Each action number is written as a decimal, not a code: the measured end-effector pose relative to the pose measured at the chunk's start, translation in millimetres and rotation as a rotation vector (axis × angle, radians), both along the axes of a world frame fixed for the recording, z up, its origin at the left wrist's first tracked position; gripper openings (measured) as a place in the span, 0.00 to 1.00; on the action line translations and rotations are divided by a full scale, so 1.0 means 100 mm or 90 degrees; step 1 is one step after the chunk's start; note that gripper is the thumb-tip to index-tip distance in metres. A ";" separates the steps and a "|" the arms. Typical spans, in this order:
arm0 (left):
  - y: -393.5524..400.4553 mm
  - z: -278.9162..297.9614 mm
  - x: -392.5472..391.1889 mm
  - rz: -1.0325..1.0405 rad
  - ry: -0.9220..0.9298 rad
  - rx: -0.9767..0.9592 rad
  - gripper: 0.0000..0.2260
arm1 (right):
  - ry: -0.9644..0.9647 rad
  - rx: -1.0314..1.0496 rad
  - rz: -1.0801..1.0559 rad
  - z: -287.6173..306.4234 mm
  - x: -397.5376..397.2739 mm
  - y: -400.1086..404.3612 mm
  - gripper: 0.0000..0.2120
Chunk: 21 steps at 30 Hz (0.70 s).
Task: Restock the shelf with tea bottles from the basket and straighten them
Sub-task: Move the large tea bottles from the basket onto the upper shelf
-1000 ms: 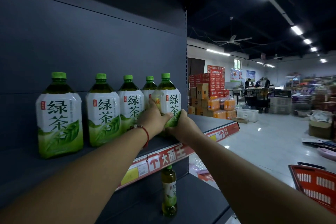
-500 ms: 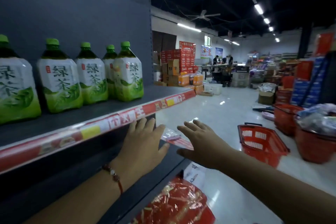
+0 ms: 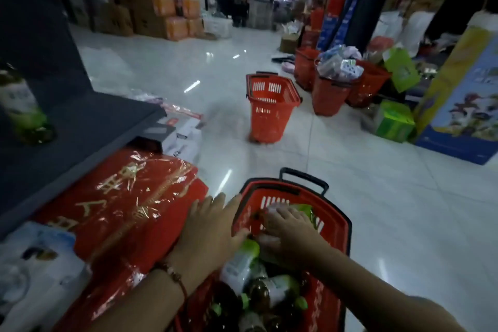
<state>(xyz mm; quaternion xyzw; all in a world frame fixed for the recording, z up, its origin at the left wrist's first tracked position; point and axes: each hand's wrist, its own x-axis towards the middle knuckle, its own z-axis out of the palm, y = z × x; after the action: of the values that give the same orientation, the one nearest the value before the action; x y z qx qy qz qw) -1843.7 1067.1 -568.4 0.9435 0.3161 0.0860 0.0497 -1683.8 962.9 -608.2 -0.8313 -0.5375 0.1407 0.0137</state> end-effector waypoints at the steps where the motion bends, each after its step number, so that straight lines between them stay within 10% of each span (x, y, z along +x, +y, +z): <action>1: -0.02 -0.09 0.06 -0.022 0.014 -0.021 0.30 | 0.013 -0.016 -0.031 -0.15 0.07 -0.09 0.34; 21: 0.23 -0.68 0.82 -0.105 0.033 -0.099 0.16 | 0.033 -0.073 -0.296 -1.10 1.11 0.31 0.47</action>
<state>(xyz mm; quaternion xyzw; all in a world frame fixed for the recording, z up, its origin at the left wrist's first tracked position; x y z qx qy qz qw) -1762.0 1090.2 -636.4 0.9615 0.2443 0.0326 0.1214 -1572.9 993.8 -718.3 -0.9284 -0.3218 0.1855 0.0121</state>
